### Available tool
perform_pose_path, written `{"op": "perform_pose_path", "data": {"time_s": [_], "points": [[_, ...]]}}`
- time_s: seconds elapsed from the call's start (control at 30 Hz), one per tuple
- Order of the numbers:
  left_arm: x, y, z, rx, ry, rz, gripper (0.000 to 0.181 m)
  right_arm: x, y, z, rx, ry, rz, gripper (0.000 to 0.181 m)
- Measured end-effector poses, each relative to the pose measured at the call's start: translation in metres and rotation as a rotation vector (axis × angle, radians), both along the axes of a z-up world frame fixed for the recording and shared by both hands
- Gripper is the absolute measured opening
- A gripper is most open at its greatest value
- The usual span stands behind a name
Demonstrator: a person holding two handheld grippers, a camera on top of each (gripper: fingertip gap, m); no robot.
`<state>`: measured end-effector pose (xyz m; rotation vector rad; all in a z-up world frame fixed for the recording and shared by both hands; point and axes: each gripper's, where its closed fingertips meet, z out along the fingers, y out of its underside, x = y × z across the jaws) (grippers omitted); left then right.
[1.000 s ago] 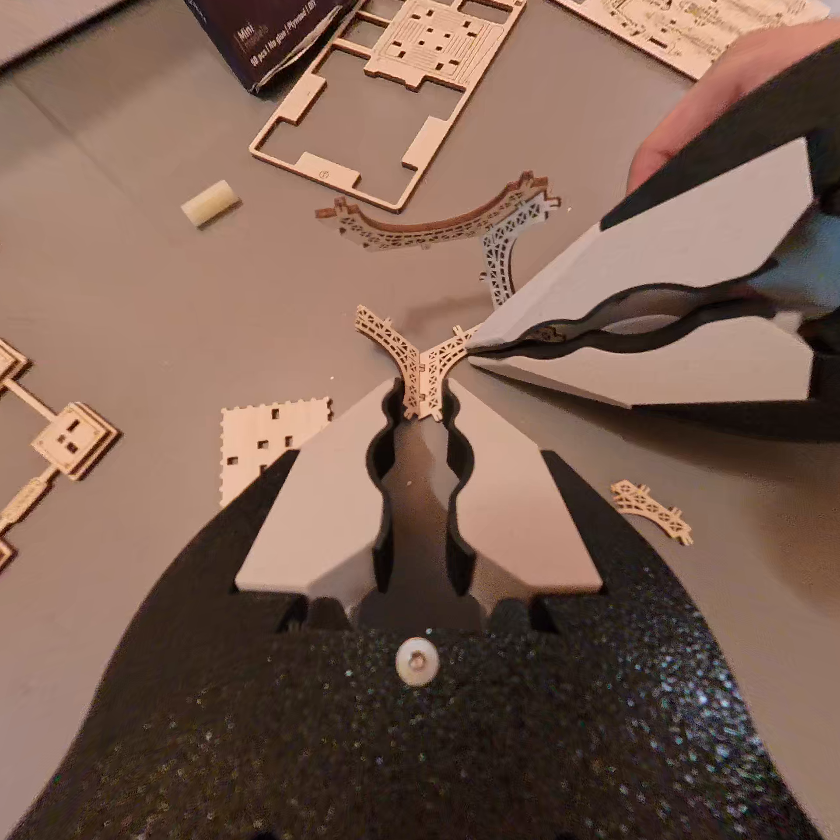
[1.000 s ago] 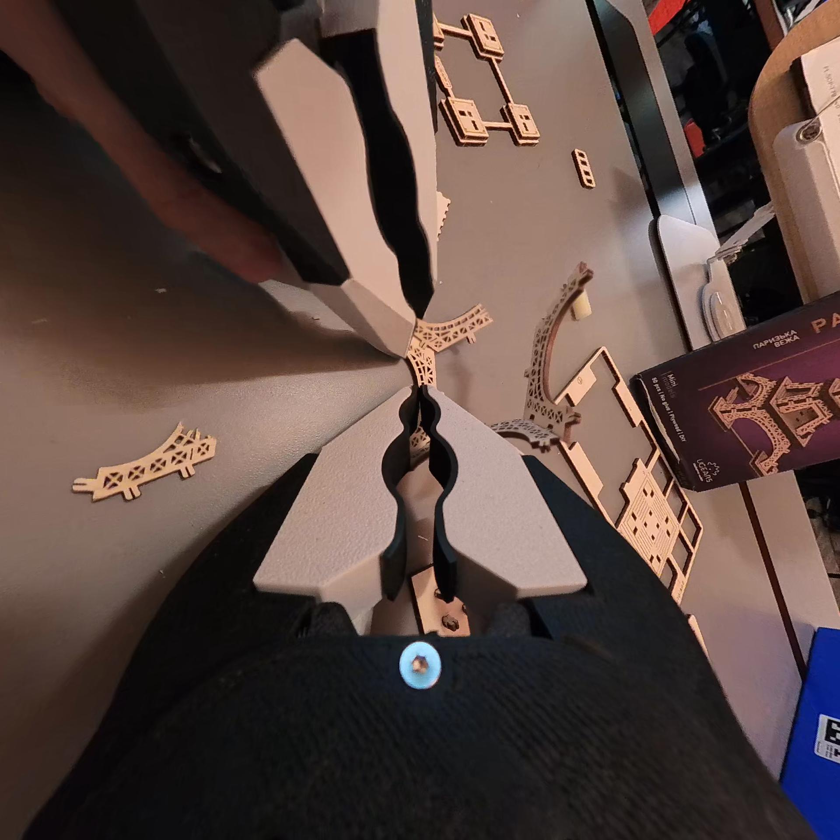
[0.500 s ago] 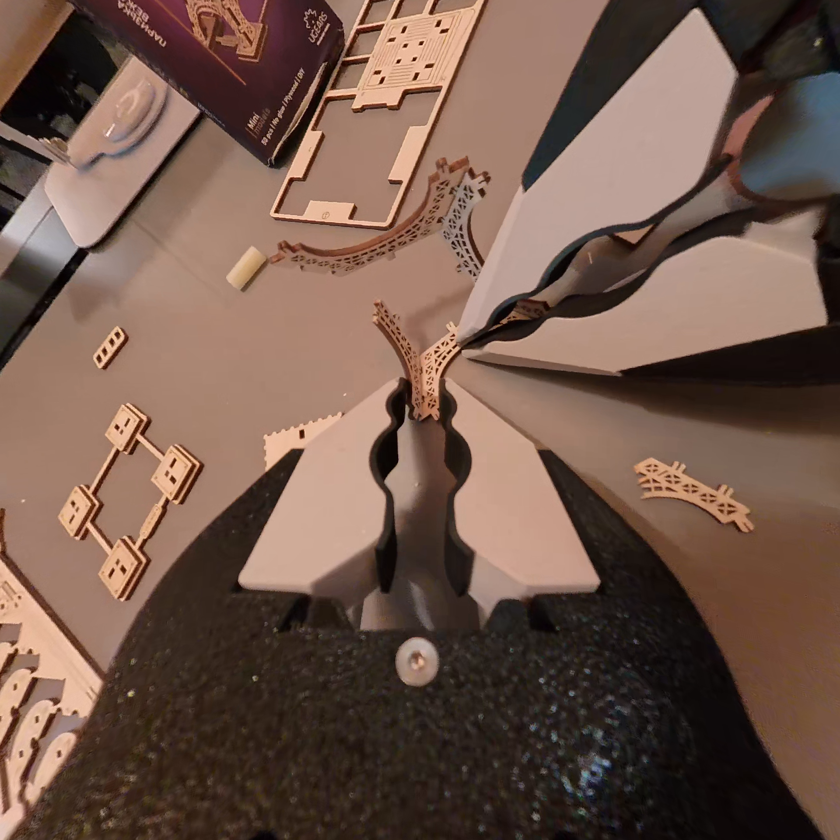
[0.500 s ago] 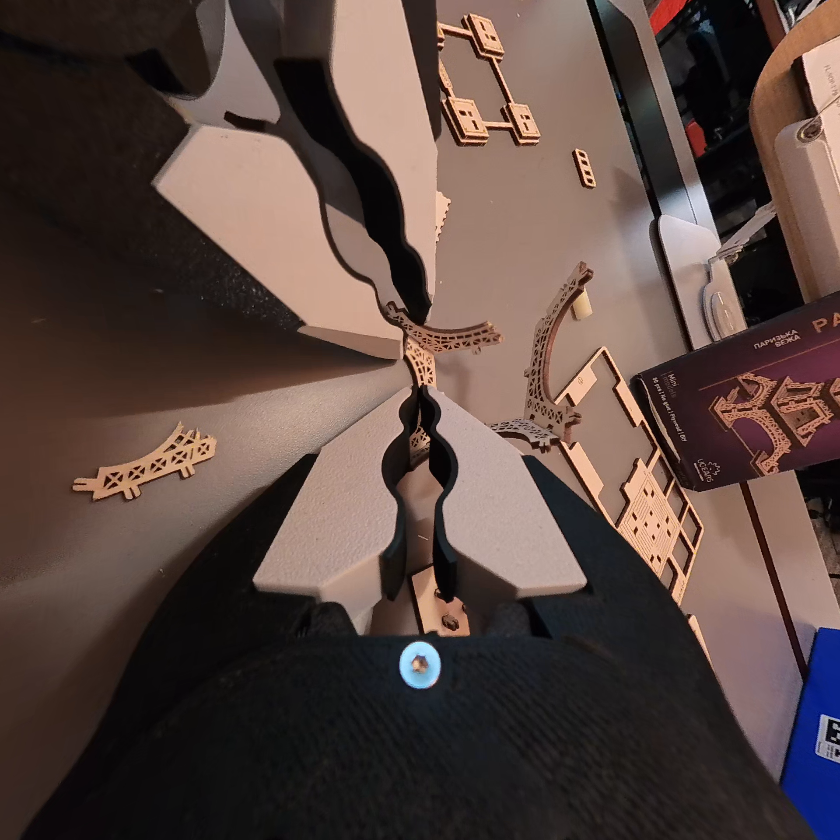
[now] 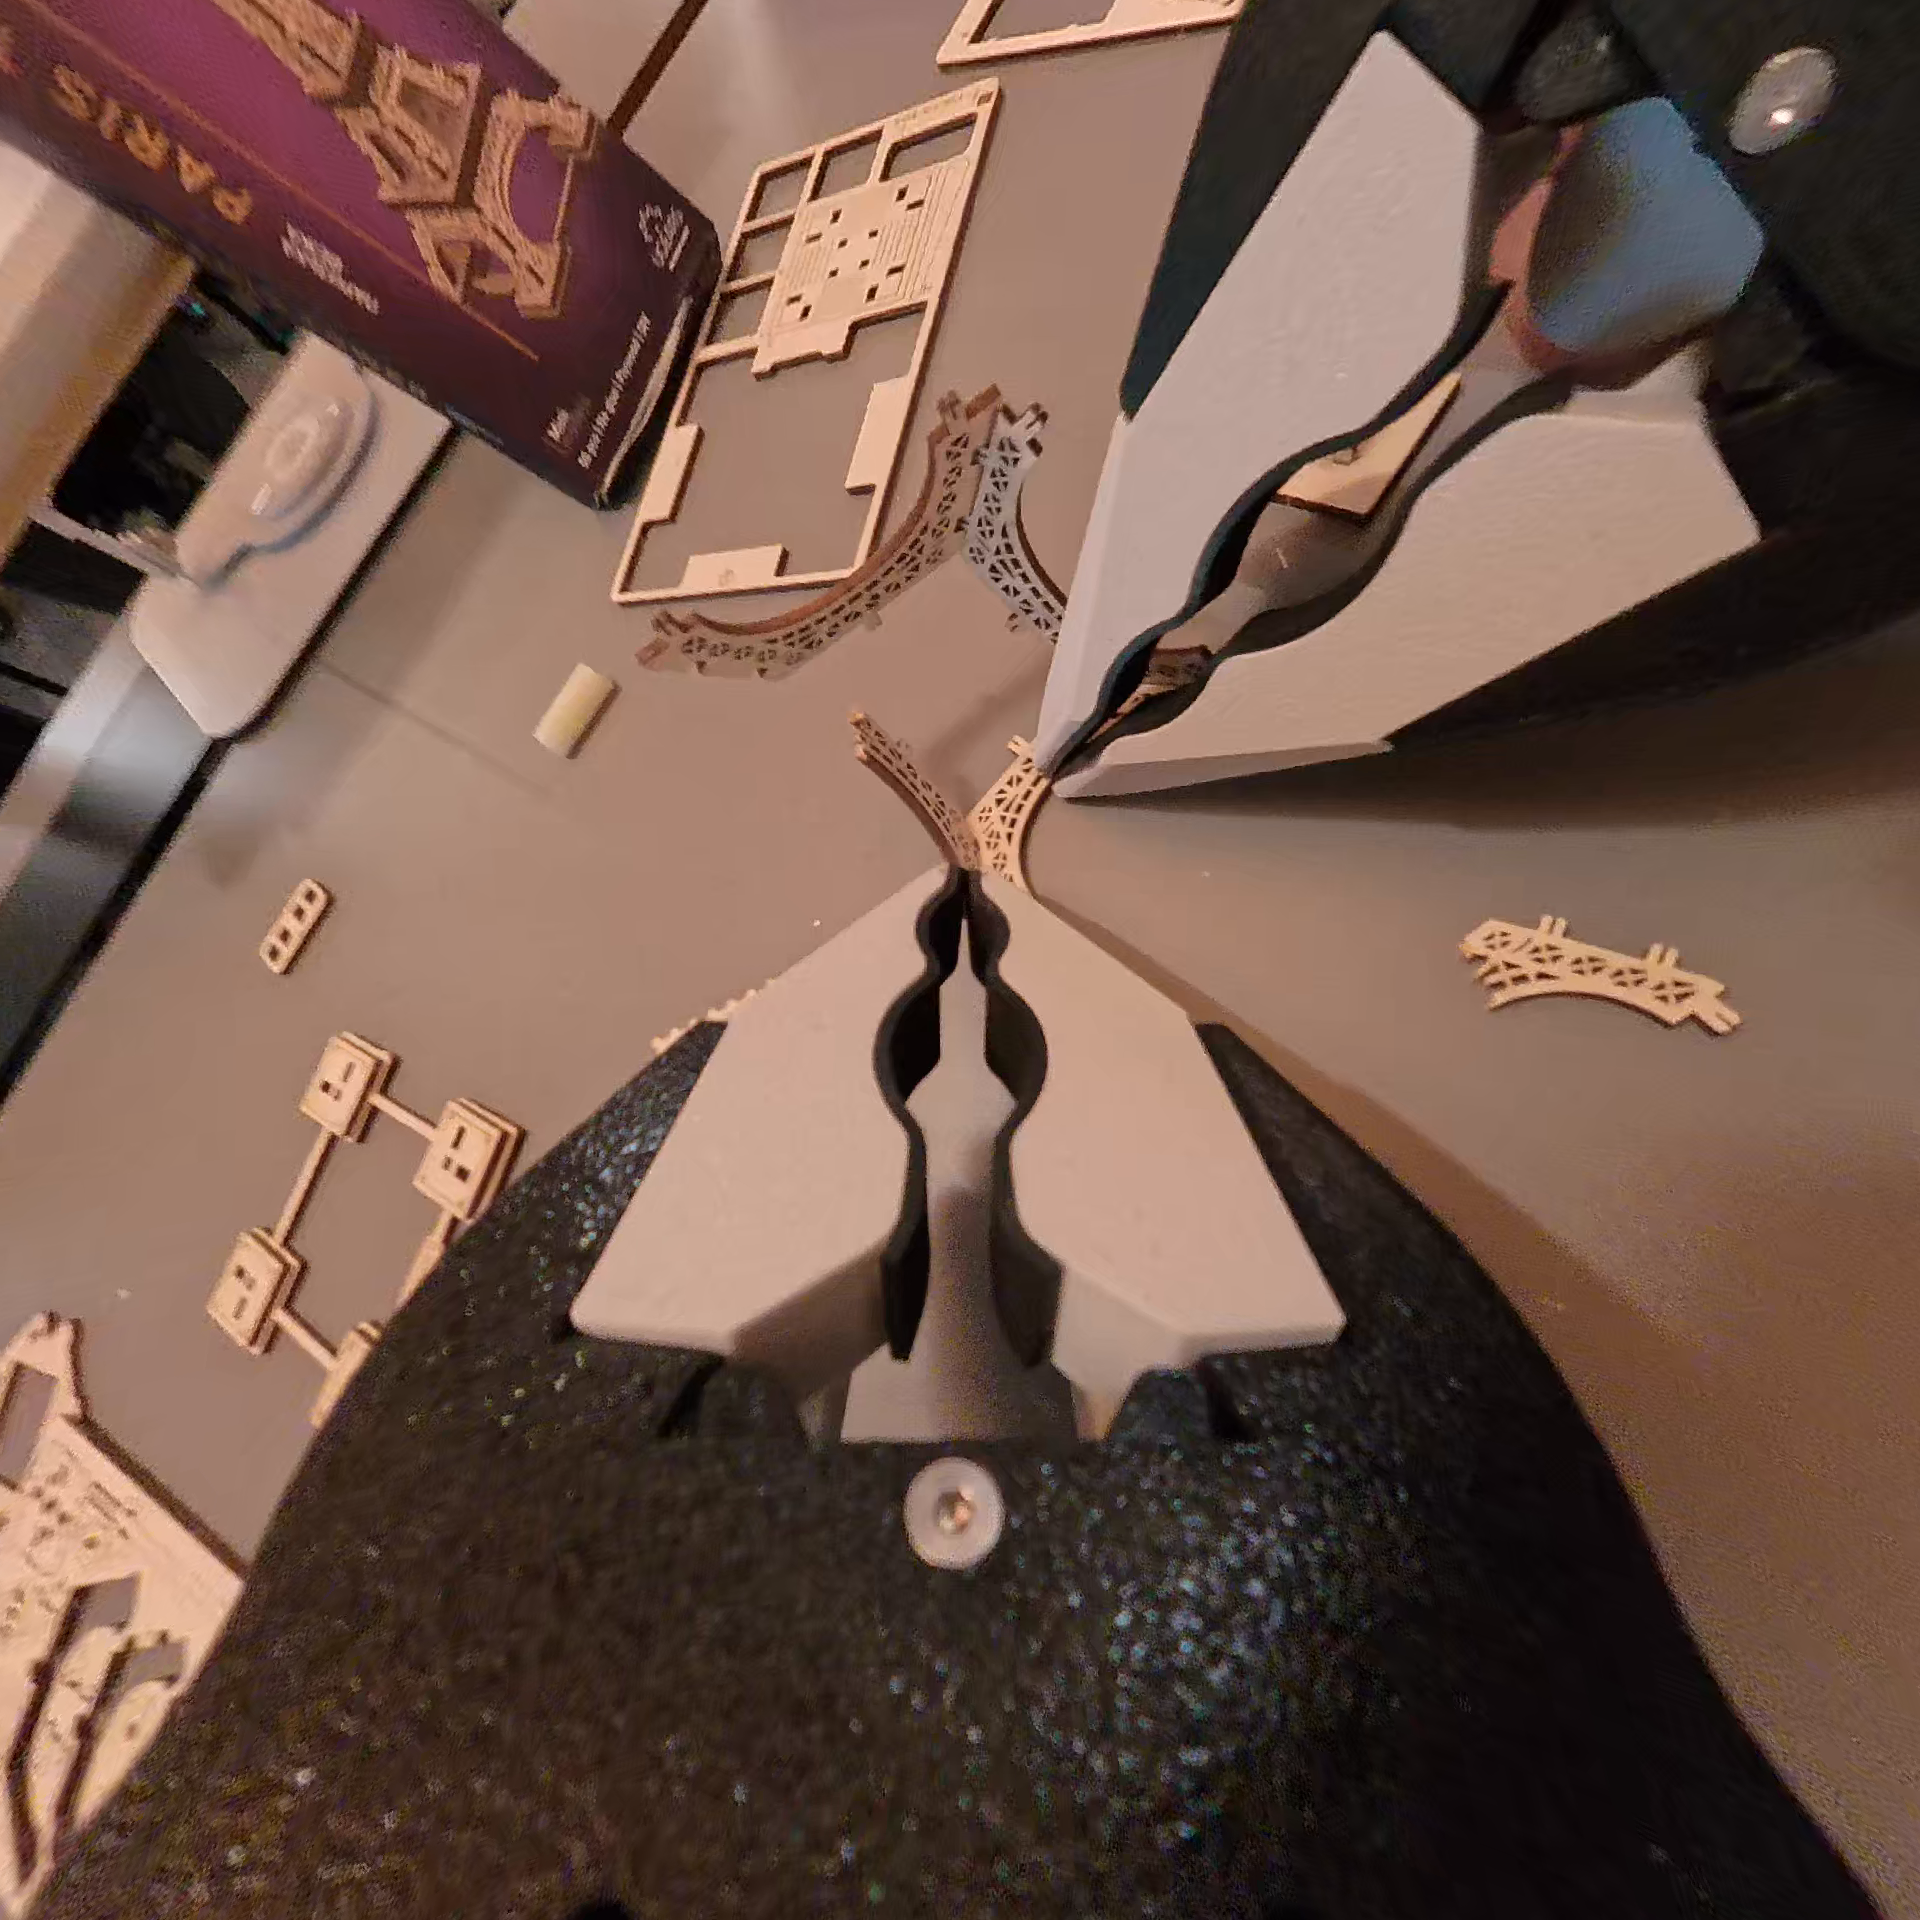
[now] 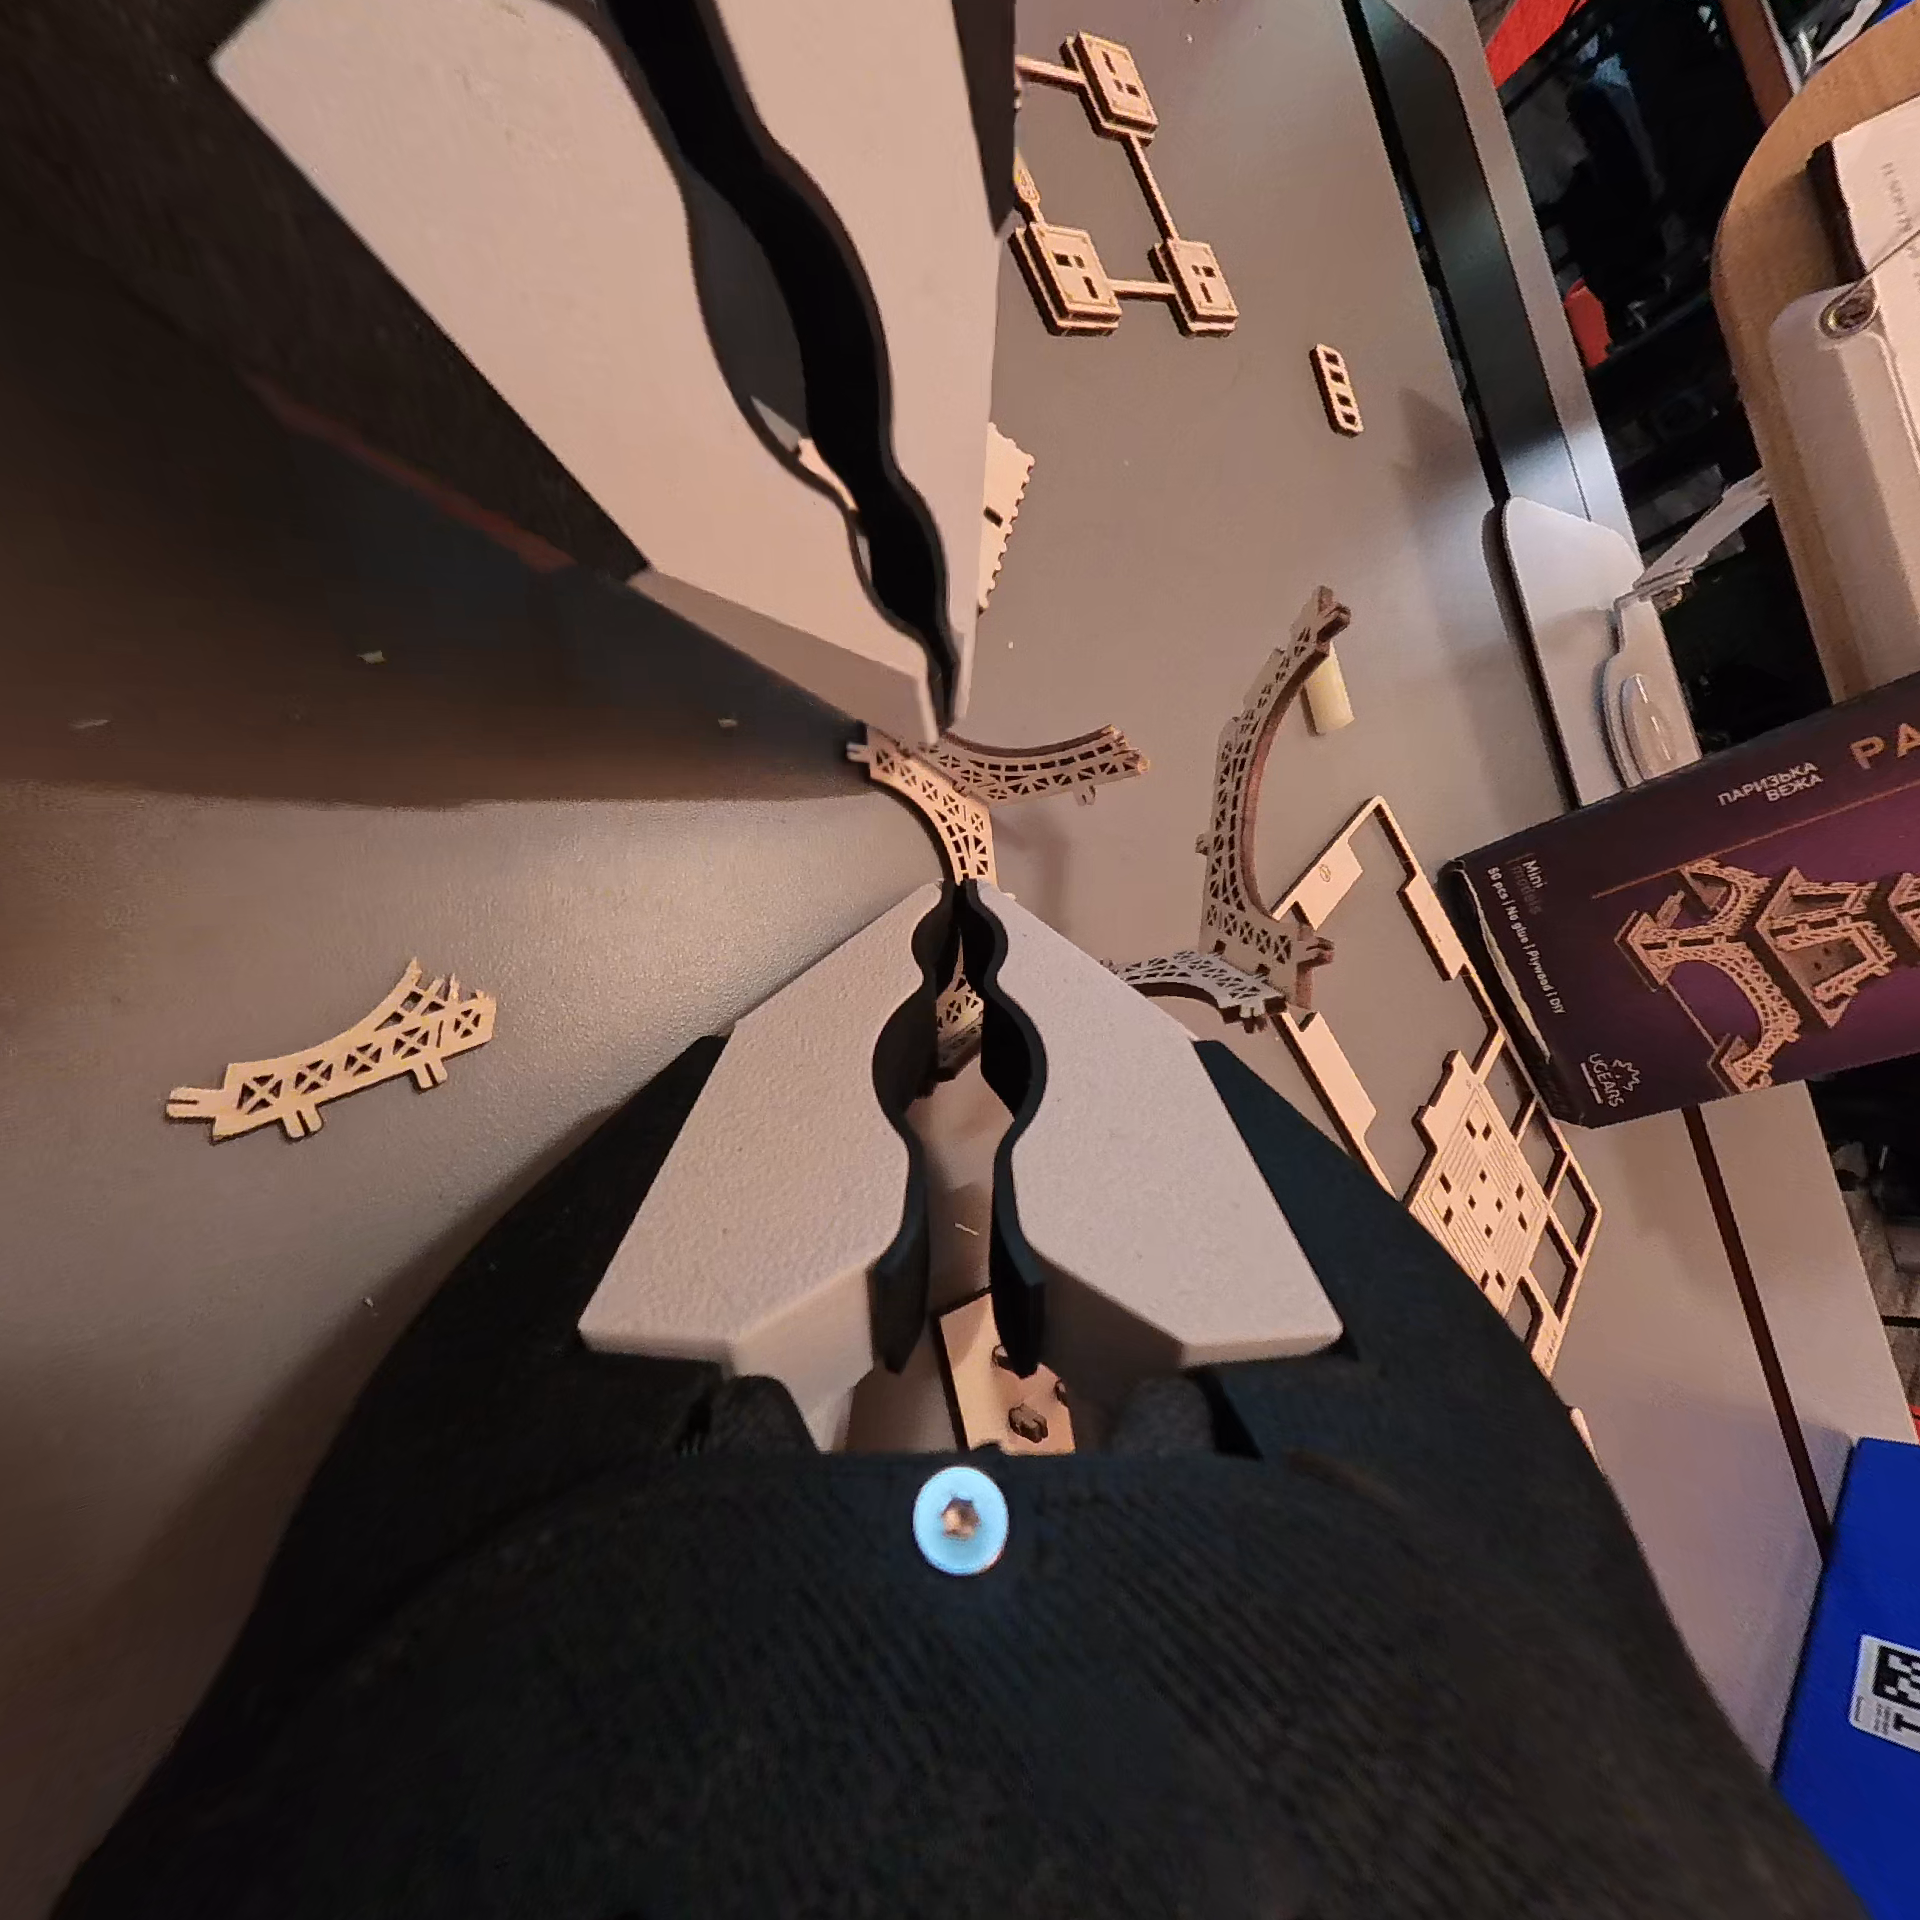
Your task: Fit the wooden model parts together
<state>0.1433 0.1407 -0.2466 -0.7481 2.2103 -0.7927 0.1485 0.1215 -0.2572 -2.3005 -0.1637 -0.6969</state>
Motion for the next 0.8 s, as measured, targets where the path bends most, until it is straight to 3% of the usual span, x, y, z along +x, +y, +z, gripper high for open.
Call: {"op": "perform_pose_path", "data": {"time_s": [0.13, 0.23, 0.5, 0.8], "points": [[0.002, 0.005, 0.011, 0.034, -0.062, -0.048, 0.0, 0.0, 0.0, 0.0, -0.003, -0.005, 0.002, 0.0], [0.001, 0.005, 0.016, -0.074, 0.015, -0.089, 0.0, 0.0, 0.0, 0.0, -0.007, -0.014, 0.005, 0.0], [0.003, -0.003, 0.018, -0.286, 0.193, -0.395, 0.0, 0.0, 0.0, 0.0, -0.015, -0.03, 0.01, 0.0], [0.003, -0.002, 0.006, -0.296, 0.366, -0.703, 0.0, 0.0, 0.0, 0.0, -0.023, -0.045, 0.011, 0.0]]}}
